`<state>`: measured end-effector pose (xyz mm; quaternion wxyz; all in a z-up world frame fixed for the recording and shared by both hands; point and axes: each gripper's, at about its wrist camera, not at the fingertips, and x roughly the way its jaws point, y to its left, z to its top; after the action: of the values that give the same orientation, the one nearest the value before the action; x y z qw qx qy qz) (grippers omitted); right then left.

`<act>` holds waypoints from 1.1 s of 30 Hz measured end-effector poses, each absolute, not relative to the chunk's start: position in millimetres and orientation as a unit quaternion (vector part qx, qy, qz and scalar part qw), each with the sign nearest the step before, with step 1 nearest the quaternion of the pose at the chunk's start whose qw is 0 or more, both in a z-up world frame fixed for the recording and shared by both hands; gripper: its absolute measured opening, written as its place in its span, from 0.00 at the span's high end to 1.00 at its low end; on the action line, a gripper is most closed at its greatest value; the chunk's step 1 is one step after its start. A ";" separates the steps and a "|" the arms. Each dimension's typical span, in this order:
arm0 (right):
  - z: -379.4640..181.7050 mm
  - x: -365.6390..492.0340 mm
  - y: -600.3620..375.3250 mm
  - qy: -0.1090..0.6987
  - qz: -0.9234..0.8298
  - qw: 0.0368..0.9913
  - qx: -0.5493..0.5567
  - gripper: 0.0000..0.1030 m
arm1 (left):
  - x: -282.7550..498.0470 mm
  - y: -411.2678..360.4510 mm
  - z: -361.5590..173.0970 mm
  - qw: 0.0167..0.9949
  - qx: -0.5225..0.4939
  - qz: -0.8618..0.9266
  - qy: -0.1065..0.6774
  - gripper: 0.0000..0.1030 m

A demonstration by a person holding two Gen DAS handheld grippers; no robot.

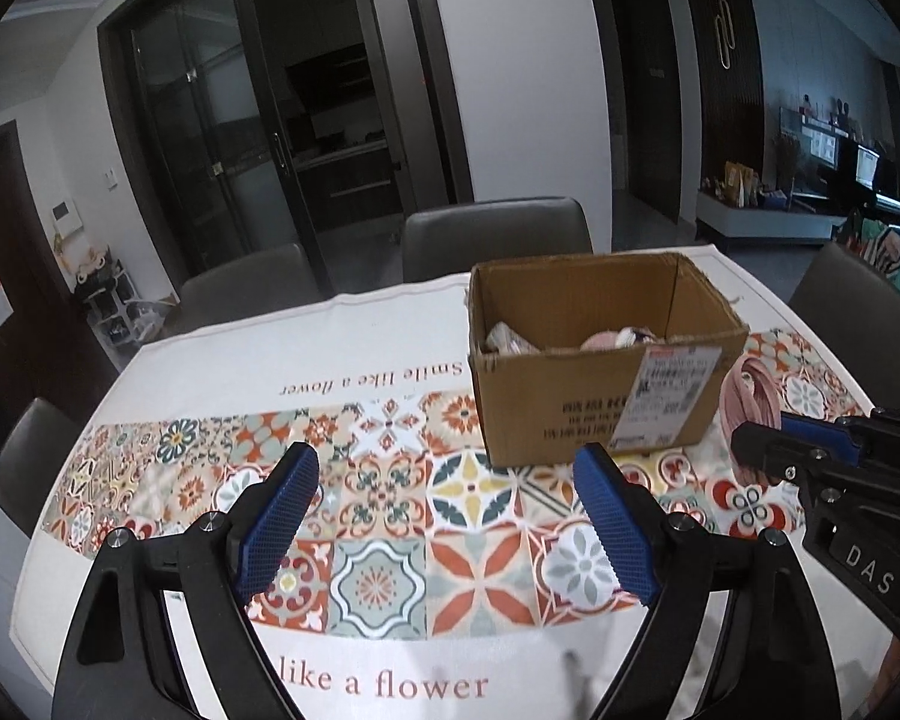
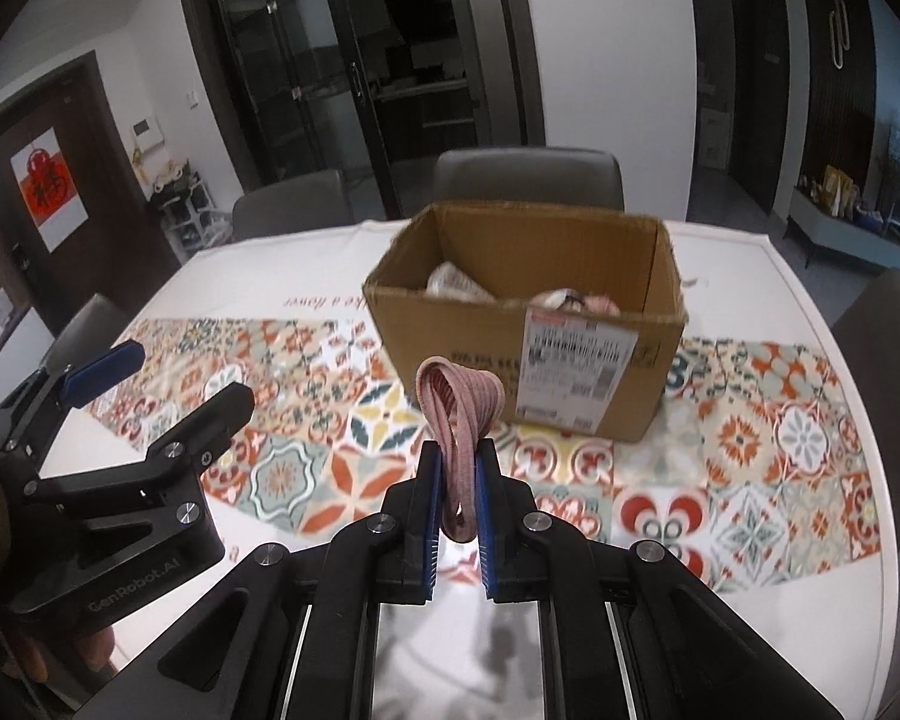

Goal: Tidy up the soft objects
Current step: 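Lift the pink hair tie with the right tool and carry it over the box, then open the right tool to drop the hair tie into the box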

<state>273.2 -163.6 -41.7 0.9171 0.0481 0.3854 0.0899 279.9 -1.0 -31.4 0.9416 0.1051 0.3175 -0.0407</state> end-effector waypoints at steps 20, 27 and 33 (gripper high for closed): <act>-9.8 333.2 -178.6 0.331 0.080 0.939 0.045 0.88 | 331.0 -8.3 -11.3 0.951 0.093 -0.027 0.293 0.14; -10.3 363.0 -185.1 0.327 0.077 0.941 0.048 0.88 | 347.4 -8.3 -16.6 0.950 0.092 -0.021 0.298 0.14; -14.4 387.3 -186.8 0.330 0.075 0.940 0.045 0.88 | 360.0 -7.1 -23.4 0.947 0.091 -0.015 0.306 0.14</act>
<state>387.3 -186.8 -14.4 0.9400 0.0452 0.3297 0.0751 360.0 -7.1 -23.4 0.9475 0.0909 0.3063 -0.0151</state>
